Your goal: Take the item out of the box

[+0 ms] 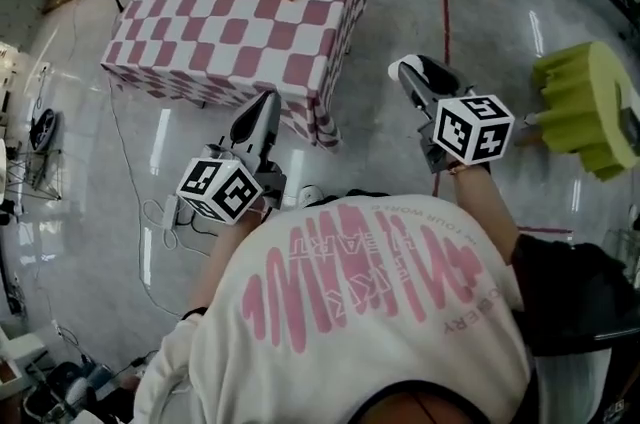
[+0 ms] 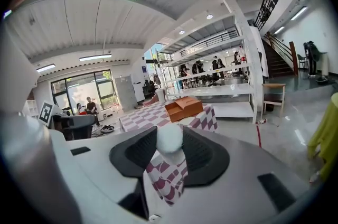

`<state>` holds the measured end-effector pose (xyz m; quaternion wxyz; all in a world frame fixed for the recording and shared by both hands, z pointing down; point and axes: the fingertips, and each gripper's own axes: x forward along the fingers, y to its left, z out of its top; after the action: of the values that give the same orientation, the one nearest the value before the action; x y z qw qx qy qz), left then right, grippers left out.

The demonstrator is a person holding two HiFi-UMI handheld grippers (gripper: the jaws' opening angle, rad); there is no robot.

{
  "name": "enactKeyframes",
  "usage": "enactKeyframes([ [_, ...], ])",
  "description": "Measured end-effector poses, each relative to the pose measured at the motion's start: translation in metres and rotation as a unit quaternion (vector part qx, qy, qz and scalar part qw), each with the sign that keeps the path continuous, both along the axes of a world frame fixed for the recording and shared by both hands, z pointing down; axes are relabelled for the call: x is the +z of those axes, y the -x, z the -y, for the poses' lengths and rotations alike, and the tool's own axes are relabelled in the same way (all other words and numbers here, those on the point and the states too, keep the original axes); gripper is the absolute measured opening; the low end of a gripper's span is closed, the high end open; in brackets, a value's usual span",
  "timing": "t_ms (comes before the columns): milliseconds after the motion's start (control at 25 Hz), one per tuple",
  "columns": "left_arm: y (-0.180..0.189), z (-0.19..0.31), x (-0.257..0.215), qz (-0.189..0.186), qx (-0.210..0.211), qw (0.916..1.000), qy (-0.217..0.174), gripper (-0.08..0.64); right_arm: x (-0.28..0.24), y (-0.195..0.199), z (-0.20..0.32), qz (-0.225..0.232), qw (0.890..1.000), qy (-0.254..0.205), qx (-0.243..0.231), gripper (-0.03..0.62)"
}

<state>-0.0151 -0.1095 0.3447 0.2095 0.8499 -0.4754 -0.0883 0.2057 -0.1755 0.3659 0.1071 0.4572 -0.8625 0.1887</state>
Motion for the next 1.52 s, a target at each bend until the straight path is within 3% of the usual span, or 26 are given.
enactKeyframes([
  [640, 0.004, -0.018, 0.011, 0.011, -0.021, 0.9997, 0.007, 0.008, 0.016, 0.002, -0.014, 0.001, 1.000, 0.010, -0.016, 0.149],
  [1520, 0.007, 0.006, 0.013, 0.007, 0.001, 0.9999, 0.009, 0.008, 0.017, 0.009, -0.005, -0.005, 1.000, 0.014, -0.003, 0.150],
])
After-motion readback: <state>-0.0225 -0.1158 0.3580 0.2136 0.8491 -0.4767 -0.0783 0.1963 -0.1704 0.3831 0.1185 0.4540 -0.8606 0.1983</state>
